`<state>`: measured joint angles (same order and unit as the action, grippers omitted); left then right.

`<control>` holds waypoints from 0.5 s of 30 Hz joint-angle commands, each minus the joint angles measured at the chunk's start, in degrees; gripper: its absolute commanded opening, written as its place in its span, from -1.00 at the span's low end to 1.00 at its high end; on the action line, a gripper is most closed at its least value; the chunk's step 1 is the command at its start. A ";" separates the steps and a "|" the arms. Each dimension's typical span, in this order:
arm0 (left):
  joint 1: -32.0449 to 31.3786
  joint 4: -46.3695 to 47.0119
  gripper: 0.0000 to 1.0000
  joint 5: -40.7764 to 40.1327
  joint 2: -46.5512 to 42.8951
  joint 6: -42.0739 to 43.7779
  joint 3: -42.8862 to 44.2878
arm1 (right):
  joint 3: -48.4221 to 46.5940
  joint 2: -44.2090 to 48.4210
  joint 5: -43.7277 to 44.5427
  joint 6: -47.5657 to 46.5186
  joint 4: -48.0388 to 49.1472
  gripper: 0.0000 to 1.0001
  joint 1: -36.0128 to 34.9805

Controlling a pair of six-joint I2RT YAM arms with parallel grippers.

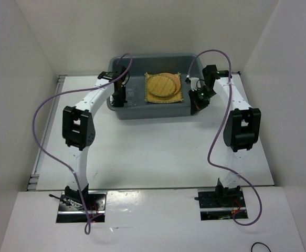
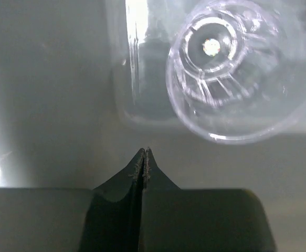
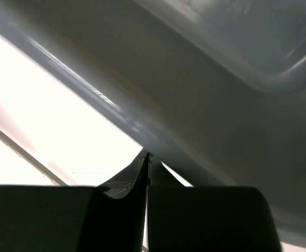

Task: Place the mixed dishes into the plastic bin

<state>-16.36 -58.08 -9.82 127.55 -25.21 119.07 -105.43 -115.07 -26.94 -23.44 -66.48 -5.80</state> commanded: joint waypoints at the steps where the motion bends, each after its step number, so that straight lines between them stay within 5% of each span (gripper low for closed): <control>1: 1.33 6.40 -1.00 3.32 -9.23 0.08 -11.55 | 4.34 4.68 1.01 0.24 5.75 -1.00 1.49; 9: 0.81 10.54 -1.00 7.44 -20.93 -0.54 -31.33 | 14.71 13.10 -0.21 -0.29 4.96 -1.00 2.02; 15: 0.19 11.06 -1.00 7.98 -25.15 -1.07 -36.00 | 12.98 22.50 -2.24 1.55 8.63 -1.00 2.55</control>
<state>-16.03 -45.15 -2.98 104.51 -25.74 84.79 -89.65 -99.90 -26.98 -23.33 -62.67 -3.53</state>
